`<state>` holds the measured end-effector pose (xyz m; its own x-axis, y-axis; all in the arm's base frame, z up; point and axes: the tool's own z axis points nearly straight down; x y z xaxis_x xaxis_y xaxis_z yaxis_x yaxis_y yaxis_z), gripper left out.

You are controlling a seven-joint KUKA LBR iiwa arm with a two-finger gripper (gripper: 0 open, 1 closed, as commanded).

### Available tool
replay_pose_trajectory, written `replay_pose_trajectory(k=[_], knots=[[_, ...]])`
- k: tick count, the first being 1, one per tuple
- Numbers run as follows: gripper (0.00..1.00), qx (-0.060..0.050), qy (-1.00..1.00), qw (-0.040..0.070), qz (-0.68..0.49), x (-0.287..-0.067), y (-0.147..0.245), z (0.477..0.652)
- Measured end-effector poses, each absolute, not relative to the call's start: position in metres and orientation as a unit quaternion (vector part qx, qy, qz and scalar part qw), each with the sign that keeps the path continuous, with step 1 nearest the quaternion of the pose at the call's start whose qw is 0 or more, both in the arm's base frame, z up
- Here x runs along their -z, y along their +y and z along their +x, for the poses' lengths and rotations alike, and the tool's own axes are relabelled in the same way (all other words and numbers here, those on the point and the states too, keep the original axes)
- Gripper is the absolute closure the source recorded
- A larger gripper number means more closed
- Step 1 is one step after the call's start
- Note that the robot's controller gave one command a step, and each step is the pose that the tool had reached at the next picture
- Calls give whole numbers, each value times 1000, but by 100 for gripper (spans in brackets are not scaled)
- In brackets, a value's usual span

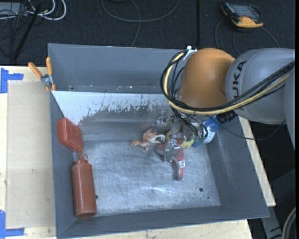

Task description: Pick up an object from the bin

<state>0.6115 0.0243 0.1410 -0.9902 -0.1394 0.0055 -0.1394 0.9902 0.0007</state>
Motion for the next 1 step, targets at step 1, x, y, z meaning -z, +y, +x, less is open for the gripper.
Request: replay_pose_trajectory(k=[1], knots=[[0, 0, -1000, 0, 6, -133, 12, 618]])
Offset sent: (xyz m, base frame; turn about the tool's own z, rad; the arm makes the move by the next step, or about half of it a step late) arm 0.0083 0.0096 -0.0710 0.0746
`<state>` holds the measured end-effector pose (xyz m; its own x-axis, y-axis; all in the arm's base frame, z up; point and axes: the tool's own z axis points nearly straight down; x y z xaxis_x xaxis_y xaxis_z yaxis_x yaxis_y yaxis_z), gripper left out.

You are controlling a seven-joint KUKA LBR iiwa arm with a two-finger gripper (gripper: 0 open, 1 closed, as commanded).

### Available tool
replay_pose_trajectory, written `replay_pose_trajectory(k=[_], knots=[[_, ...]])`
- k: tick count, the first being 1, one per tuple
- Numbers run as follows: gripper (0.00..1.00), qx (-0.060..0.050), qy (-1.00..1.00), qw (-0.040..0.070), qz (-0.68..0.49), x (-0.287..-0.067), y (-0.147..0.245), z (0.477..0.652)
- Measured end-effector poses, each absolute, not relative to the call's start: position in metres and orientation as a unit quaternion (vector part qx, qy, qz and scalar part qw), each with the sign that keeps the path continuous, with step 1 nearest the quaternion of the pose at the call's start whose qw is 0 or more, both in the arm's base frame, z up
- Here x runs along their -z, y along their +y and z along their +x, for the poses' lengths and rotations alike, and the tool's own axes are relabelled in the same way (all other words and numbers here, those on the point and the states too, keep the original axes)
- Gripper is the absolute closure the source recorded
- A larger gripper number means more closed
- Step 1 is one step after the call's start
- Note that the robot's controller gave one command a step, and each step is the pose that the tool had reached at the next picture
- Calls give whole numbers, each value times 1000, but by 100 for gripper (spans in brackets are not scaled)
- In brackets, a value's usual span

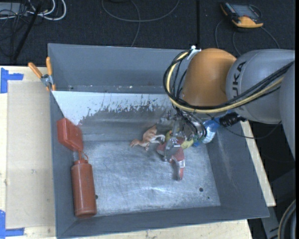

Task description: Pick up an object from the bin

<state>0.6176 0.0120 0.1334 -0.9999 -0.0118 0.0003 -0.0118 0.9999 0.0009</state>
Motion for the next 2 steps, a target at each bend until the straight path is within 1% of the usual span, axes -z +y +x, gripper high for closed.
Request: replay_pose_trajectory(k=[1, 2], knots=[[0, -3, -999, -22, 29, -80, 28, 633], [100, 2, -999, -36, 29, -87, 18, 639]])
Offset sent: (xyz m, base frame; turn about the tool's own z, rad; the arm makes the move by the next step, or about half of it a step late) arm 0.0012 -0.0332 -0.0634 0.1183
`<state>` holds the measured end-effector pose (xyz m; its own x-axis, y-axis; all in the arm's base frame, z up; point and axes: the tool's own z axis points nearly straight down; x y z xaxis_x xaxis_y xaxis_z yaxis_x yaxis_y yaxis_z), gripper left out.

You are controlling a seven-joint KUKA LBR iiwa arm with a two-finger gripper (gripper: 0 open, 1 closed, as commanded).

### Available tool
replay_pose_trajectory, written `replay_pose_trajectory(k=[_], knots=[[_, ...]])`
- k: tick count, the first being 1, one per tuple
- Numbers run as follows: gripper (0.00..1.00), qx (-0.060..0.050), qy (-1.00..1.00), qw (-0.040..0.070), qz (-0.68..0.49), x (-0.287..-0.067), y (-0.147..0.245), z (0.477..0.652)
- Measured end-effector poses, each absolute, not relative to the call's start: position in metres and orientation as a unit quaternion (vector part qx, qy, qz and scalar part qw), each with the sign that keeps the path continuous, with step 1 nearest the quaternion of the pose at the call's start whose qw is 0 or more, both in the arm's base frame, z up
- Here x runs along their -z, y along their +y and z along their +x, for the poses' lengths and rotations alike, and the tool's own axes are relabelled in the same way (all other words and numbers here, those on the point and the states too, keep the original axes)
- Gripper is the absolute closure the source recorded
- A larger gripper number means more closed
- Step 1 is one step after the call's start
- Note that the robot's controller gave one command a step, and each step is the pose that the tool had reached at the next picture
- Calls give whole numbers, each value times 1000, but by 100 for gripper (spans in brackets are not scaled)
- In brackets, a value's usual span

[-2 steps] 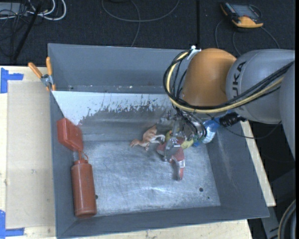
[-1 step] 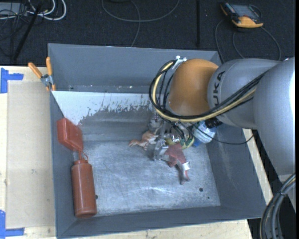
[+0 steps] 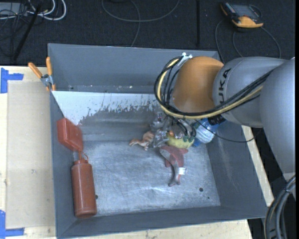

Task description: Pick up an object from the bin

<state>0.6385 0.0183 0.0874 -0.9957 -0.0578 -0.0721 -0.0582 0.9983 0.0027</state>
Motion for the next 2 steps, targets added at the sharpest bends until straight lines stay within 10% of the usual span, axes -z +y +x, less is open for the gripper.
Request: replay_pose_trajectory(k=[2], knots=[[100, -1, 999, 31, -28, -86, 6, 636]])
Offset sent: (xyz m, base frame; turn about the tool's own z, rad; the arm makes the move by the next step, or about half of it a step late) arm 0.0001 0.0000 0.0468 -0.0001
